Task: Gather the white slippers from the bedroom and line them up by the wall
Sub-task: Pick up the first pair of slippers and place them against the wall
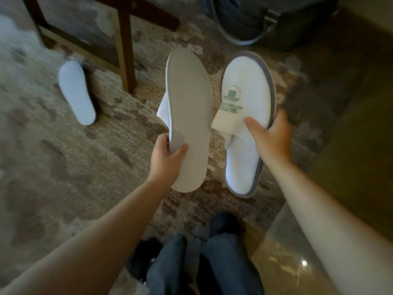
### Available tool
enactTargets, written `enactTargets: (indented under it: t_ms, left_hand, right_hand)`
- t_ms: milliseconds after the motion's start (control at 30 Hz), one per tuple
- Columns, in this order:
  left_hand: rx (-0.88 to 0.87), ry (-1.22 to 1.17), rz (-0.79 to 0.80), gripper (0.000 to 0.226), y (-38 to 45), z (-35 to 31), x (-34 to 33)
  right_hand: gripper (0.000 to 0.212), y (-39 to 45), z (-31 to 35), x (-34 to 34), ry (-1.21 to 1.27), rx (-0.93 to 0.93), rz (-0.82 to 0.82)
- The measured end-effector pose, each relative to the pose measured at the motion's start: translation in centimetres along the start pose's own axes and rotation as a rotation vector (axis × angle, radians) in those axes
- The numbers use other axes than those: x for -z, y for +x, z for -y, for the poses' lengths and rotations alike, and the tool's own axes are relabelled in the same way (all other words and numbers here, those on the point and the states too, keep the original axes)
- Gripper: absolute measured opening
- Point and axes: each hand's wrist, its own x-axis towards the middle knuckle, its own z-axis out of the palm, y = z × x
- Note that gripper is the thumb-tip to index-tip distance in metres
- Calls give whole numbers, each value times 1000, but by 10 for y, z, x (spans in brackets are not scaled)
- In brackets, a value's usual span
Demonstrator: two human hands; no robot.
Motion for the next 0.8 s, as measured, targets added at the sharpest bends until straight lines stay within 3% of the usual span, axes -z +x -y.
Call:
enactTargets:
  t_ms: [233, 333, 400, 600, 800]
  left_hand:
    - [-86, -73, -30, 21, -104, -171, 102]
    - [-107, -128, -20, 13, -146, -228, 132]
    - [-128, -168, 10, 13, -172, -257, 146]
    - [-285, -197, 170, 20, -244, -307, 183]
    - [-457, -65, 422, 22, -326, -321, 194]
  right_hand:
    - [32, -57, 198, 108, 131, 27, -38]
    - [40, -87, 264, 149, 188, 75, -117]
    - [34, -111, 299, 175, 221, 116, -175]
    - [26, -198, 354, 242, 256, 185, -399]
    - [26, -312, 349, 303, 291, 140, -740]
